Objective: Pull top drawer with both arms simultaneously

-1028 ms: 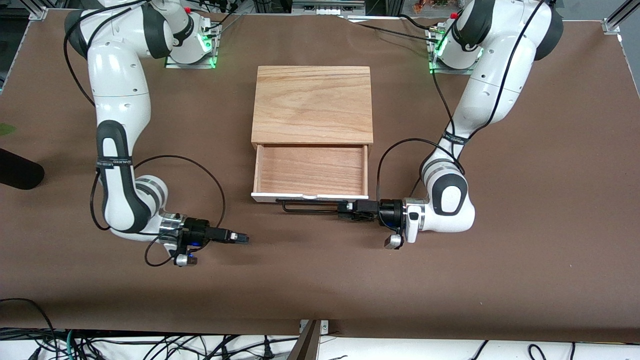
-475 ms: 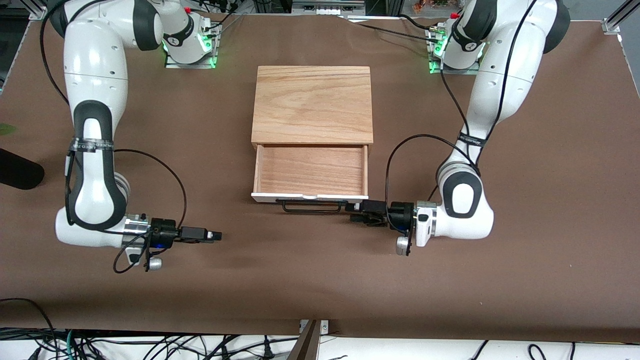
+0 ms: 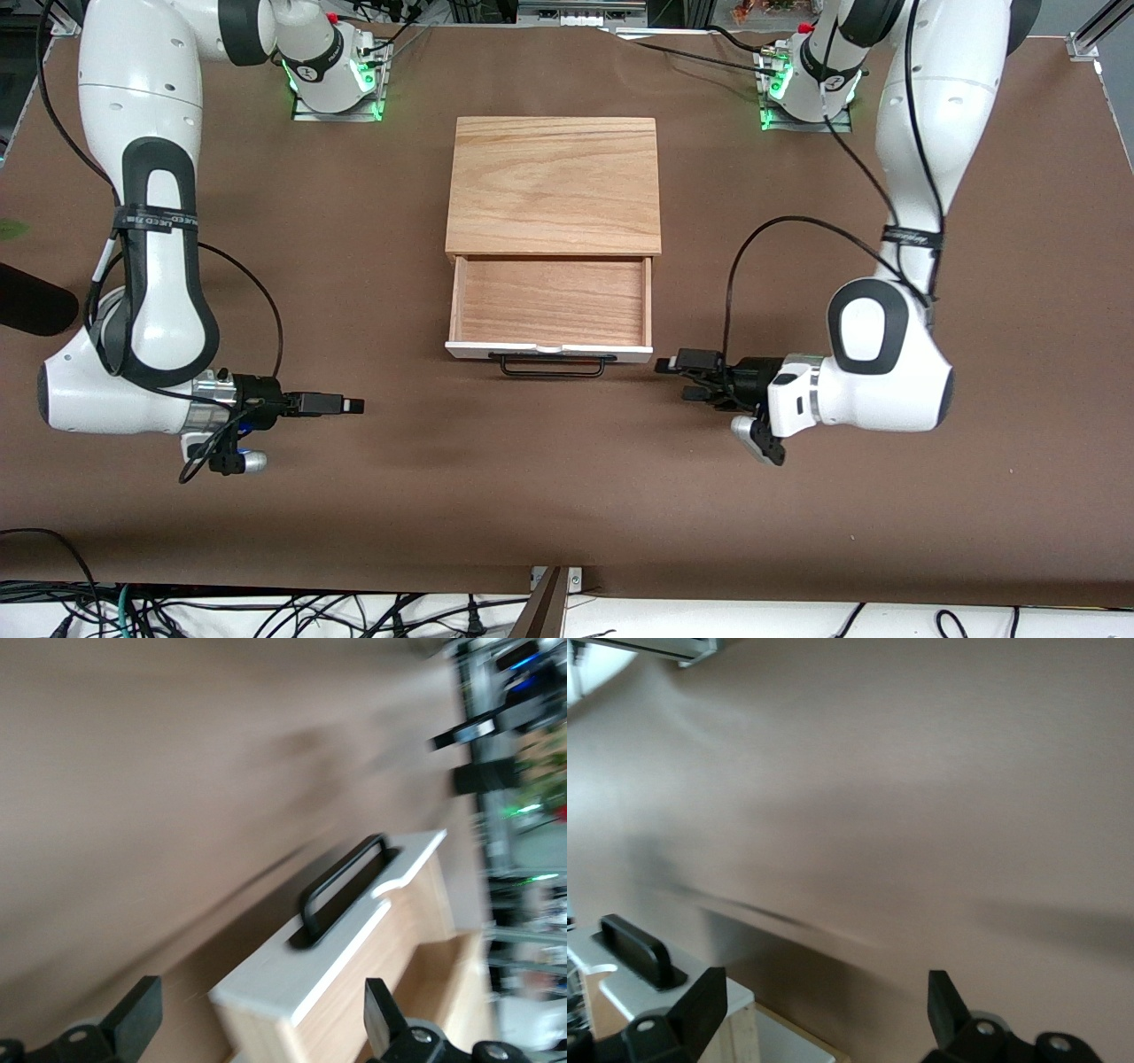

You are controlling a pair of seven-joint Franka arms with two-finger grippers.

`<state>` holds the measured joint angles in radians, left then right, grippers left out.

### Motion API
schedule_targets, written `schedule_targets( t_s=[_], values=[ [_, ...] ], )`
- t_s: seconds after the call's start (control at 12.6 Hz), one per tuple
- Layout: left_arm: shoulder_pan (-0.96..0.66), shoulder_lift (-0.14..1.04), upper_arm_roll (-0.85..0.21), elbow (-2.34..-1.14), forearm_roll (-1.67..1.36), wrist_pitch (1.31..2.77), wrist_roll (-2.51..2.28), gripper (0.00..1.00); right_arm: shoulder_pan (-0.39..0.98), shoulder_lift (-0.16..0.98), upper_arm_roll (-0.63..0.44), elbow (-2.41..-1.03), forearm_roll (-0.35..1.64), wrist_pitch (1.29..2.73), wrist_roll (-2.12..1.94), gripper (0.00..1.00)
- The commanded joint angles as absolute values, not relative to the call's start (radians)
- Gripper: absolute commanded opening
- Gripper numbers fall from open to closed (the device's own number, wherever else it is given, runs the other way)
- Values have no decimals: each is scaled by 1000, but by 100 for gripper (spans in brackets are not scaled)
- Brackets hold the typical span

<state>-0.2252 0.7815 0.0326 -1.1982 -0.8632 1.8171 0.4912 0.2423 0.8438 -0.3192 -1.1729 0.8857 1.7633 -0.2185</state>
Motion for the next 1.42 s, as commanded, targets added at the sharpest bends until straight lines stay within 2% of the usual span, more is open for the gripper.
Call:
schedule_targets(
  t_s=[0.0, 0.16, 0.4, 0.63, 0.87, 0.95, 1.03, 1.11, 1.19, 1.27, 1.34],
  values=[
    [-186, 684, 38, -1232, -616, 1775, 476, 100, 273, 758, -315, -1180, 693, 1763, -71, 100],
    [-183, 628, 41, -1238, -490, 1723, 428, 100, 270, 675, -279, -1207, 516, 1758, 1, 100],
    [-183, 528, 40, -1236, -258, 1605, 246, 100, 221, 468, -140, -1353, 164, 1761, 14, 100],
    [-181, 425, 40, -1238, -72, 1571, 210, 100, 164, 341, -115, -1411, 26, 1753, 3, 100],
    [-173, 327, 29, -1239, 10, 1433, 213, 100, 78, 200, -115, -1445, 8, 1729, 6, 100],
    [-161, 310, 15, -1252, 50, 1436, 218, 100, 68, 169, -115, -1462, 6, 1727, 9, 100],
    [-122, 278, -26, -1306, 61, 1448, 238, 100, 64, 137, -115, -1482, 6, 1729, 20, 100],
    [-24, 196, -123, -1418, 60, 1506, 233, 100, 58, 117, -112, -1491, 6, 1703, 20, 100],
    [38, 89, -146, -1592, 49, 1652, 226, 100, 42, 100, -92, -1491, 8, 1657, 56, 100],
    [54, 19, -146, -1688, 45, 1737, 204, 100, 11, 81, -59, -1493, 8, 1632, 105, 100],
    [52, 6, -137, -1706, 46, 1738, 139, 100, -3, 75, -32, -1500, 8, 1614, 116, 100]
  ],
)
